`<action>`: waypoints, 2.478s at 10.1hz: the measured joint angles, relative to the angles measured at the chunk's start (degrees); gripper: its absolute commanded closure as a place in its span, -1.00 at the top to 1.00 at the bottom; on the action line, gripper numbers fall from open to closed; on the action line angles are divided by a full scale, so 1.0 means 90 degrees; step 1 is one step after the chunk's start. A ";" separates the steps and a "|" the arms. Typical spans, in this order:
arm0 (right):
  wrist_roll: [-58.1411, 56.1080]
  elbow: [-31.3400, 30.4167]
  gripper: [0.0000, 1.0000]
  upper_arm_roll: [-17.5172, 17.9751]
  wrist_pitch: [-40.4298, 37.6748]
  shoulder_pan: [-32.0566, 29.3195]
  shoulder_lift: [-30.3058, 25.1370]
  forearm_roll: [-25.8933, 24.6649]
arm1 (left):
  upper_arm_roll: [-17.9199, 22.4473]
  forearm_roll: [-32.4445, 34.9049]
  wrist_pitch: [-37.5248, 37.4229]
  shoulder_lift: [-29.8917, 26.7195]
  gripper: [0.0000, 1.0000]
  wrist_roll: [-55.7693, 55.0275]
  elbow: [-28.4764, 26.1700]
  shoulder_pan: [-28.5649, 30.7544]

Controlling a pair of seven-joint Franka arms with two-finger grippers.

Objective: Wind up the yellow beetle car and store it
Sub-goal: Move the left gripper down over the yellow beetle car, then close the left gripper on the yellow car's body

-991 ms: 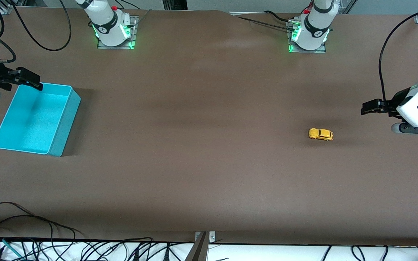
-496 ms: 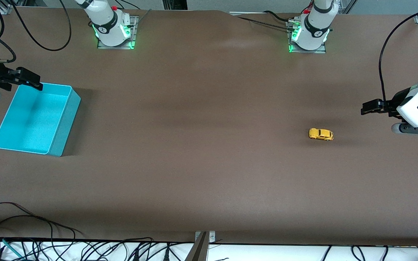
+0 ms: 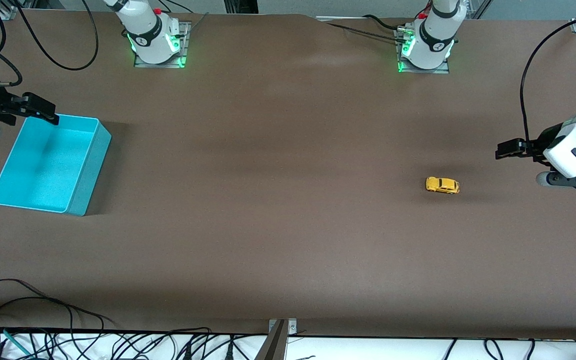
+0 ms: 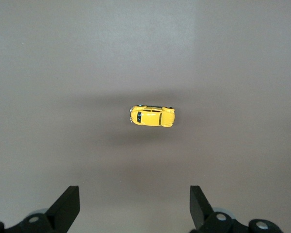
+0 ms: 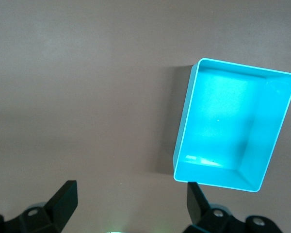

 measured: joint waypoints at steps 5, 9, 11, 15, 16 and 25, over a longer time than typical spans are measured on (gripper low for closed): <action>0.0000 0.0001 1.00 0.0000 0.0005 0.0000 0.0001 0.0000 | 0.0000 -0.0002 0.0004 0.0142 1.00 -0.0348 -0.0012 0.0008; 0.0000 0.0001 1.00 -0.0002 0.0008 -0.0002 0.0001 0.0000 | 0.0000 -0.0088 0.0005 0.0205 1.00 -0.1132 -0.0028 0.0012; 0.0000 0.0002 1.00 -0.0002 0.0009 -0.0002 0.0002 0.0000 | 0.0002 -0.0107 0.0188 0.0369 1.00 -0.2258 -0.0124 0.0018; 0.0000 0.0003 1.00 -0.0004 0.0010 -0.0006 0.0004 0.0000 | 0.0003 -0.0109 0.1691 0.0457 1.00 -0.5219 -0.1235 0.0030; 0.0000 0.0004 1.00 -0.0004 0.0010 -0.0006 0.0004 0.0000 | 0.0003 -0.0117 0.2166 0.0462 1.00 -0.5850 -0.1598 0.0035; 0.0000 0.0007 1.00 -0.0004 0.0010 -0.0006 0.0005 0.0000 | -0.0163 -0.0138 0.4558 0.1484 1.00 -0.9017 -0.2712 -0.0142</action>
